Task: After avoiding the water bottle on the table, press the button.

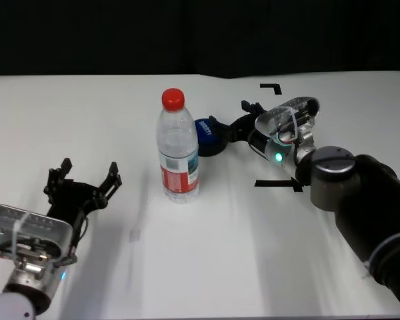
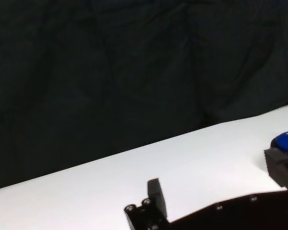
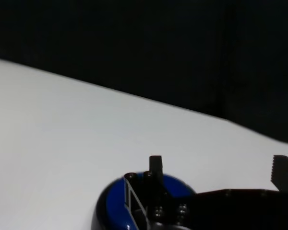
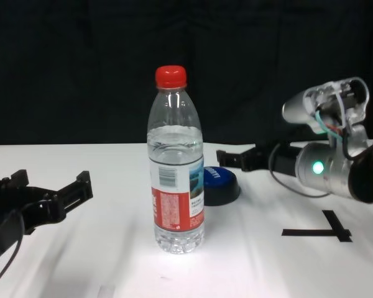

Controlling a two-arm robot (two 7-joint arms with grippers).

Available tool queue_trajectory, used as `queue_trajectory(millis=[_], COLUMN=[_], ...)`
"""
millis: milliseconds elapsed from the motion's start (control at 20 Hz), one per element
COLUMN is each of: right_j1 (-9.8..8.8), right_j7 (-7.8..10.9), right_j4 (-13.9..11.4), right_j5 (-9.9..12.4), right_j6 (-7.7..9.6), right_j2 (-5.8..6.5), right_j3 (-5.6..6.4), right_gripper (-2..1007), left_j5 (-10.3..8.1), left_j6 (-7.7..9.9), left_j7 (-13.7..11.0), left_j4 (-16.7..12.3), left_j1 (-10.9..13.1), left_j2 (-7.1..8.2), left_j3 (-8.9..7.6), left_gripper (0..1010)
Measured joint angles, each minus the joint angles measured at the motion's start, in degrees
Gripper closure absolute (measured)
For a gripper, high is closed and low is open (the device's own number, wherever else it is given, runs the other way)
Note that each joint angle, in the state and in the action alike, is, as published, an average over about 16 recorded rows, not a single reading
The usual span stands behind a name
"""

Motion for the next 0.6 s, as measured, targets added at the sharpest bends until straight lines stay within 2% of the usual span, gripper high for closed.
queue_trajectory(millis=[300,600], right_j1=[-3.27,-7.48], right_j7=[-0.99,-2.35], right_j4=[-6.4,-13.8], right_j5=[0.5,1.0], right_j6=[-0.16,0.62], right_j2=[0.98,2.17], right_j3=[0.5,0.92], right_gripper=[2,2], left_j5=[0.0,0.0], left_j6=[0.0,0.0], left_j7=[0.0,0.0], left_j4=[0.0,0.0], left_j1=[0.0,0.0], left_j2=[0.0,0.0], left_j3=[0.0,0.0], left_gripper=[7,7])
